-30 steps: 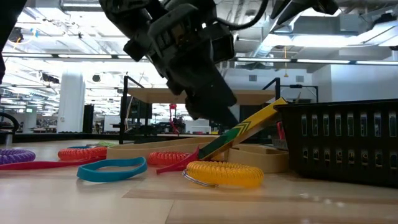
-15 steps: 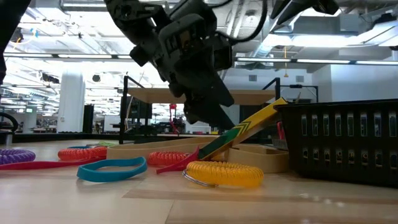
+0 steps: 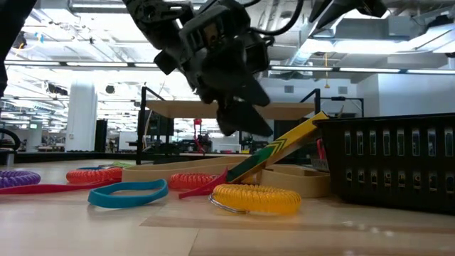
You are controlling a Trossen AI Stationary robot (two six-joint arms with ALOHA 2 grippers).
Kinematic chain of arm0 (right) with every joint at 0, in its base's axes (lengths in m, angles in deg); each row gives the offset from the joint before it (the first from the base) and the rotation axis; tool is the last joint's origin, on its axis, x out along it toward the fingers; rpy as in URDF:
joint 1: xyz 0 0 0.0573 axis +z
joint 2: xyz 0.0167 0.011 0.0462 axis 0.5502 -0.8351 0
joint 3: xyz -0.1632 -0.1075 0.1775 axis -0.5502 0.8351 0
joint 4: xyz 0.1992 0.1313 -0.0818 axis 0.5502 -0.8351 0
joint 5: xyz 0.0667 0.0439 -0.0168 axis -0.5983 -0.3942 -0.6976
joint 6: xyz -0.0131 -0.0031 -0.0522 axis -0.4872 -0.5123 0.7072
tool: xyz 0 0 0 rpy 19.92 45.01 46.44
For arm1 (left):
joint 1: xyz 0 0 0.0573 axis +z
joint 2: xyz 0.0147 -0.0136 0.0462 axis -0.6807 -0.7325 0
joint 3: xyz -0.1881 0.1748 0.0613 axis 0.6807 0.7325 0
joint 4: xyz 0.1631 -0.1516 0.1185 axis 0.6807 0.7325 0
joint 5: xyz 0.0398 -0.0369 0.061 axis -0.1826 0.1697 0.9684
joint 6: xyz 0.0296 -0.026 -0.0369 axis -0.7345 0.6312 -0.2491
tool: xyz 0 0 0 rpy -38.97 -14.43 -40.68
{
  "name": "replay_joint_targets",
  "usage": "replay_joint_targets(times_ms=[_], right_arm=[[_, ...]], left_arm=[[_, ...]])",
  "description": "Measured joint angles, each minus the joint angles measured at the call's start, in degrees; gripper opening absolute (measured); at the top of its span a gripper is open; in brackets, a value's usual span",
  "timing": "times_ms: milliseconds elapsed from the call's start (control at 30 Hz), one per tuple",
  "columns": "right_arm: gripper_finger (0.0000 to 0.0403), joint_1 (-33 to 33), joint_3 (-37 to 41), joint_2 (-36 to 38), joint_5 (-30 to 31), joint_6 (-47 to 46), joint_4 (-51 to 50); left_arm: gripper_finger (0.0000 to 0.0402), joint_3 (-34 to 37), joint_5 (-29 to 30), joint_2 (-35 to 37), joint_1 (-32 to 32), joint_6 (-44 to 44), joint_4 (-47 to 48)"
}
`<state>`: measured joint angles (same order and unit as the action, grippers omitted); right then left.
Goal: Pick & Place Office Desk Supplies
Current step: Put the crayon box into the bottom right black bin
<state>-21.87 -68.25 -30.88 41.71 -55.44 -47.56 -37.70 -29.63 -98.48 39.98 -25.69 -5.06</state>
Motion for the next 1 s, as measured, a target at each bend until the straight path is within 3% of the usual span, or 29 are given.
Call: replay_joint_targets(times_ms=[233, 467, 1000], right_arm=[[0.0084, -0.04, 0.0, 0.0, -0.11, 0.0, 1.14], [0.0084, -0.04, 0.0, 0.0, -1.61, -0.02, 1.52], [0.0084, 0.0, 0.0, 0.0, -2.67, 0.0, 1.33]], left_arm=[[0.0254, -4.42, -0.35, -2.3, 0.8, 0.0, 0.58], [0.0254, -7.24, -6.39, -6.77, 0.36, 0.04, 3.87], [0.0254, -7.24, -5.82, -7.21, -0.14, -3.32, 3.37]])
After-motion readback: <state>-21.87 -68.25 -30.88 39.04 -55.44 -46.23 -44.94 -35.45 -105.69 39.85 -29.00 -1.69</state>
